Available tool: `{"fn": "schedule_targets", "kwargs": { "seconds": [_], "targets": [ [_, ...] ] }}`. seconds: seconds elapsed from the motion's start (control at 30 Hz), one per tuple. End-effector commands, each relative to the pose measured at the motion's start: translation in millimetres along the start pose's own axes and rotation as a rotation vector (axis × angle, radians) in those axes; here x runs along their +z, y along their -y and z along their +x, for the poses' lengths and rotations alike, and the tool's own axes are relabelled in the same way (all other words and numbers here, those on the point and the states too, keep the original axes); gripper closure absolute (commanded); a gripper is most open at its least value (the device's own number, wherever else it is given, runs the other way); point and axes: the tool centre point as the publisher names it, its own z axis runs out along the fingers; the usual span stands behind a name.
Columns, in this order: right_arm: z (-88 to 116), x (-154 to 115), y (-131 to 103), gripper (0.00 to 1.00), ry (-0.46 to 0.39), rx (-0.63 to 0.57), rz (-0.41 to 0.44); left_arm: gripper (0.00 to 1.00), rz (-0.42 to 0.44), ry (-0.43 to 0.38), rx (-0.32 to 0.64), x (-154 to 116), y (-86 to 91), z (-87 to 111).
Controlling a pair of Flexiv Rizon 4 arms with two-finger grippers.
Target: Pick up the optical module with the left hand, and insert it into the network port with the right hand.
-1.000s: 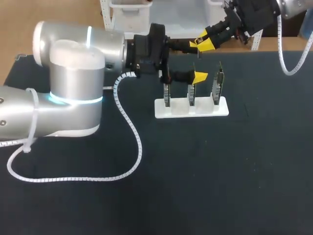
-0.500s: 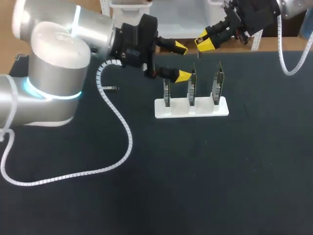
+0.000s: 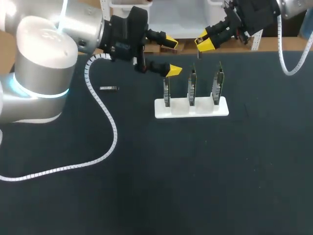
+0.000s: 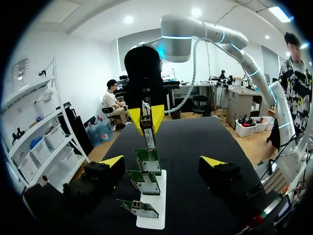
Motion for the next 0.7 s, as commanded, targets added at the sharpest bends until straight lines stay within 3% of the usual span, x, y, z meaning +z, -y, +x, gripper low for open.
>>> {"fn": "schedule_targets", "kwargs": {
  "seconds": [0.03,0.27,0.7],
  "targets": [
    [7.5,-0.1,-2.9,1.00,-0.011,0.043,0.041,0.00,-0.007,0.002,0.001,-0.7,2.8,0.8],
    [20.8,5.7,-15.2,1.00,0.000,0.092,0.044,0.00,-0.007,0.002,0.001,-0.7,2.8,0.8],
    [31.1,18.4,-15.3,1.00,0.007,0.103,0.031,0.00,-0.007,0.002,0.001,-0.7,2.8,0.8]
  ]
}}
